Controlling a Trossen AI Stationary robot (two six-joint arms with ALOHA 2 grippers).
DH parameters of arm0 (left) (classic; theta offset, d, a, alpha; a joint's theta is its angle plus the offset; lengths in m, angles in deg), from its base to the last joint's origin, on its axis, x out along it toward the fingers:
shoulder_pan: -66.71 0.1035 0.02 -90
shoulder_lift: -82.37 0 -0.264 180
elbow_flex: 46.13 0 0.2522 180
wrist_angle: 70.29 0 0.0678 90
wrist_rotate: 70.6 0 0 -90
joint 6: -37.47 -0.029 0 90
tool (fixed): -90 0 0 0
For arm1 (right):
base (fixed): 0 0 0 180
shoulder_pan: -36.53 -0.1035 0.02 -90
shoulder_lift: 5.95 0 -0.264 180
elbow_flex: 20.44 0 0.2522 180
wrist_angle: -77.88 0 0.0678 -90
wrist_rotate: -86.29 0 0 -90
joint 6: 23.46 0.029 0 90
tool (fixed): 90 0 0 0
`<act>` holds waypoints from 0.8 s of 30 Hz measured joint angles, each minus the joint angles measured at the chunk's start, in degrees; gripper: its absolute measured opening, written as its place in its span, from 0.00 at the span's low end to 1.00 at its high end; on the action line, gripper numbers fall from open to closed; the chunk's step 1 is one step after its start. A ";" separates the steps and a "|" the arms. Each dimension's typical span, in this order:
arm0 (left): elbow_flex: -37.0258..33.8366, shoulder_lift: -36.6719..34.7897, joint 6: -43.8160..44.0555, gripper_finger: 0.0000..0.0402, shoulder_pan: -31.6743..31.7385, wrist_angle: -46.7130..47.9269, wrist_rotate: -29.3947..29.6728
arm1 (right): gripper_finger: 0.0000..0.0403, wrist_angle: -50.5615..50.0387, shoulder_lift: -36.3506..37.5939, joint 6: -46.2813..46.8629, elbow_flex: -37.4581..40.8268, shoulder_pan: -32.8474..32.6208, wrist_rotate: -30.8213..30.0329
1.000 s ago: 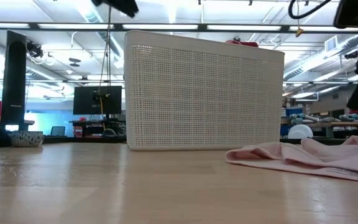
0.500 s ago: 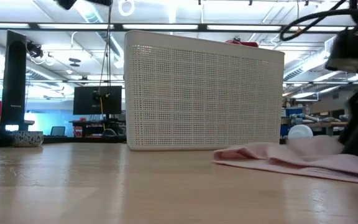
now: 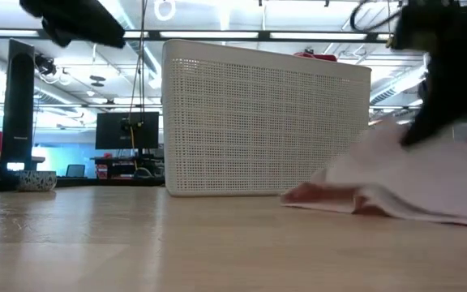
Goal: Sort clothes
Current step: Put the pink underwear into the white bin
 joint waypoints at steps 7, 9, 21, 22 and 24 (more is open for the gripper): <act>-7.67 -0.27 -0.12 0.36 0.04 -9.35 -1.15 | 0.01 -19.80 11.89 -7.32 -11.68 1.88 -7.40; -10.18 -0.86 -0.59 0.36 0.44 -12.55 -1.26 | 0.01 -24.53 13.21 -12.20 -17.57 3.01 -9.80; -22.61 -1.84 -13.30 0.34 10.45 -38.71 -15.81 | 0.00 -22.49 10.16 -55.78 -52.02 21.12 -15.38; -23.19 -1.81 -13.88 0.34 11.36 -39.68 -16.71 | 0.00 -20.65 9.59 -59.08 -53.85 23.37 -14.10; -23.79 -1.81 -15.16 0.34 12.94 -41.48 -18.91 | 0.00 -17.13 8.23 -63.74 -56.51 27.92 -10.84</act>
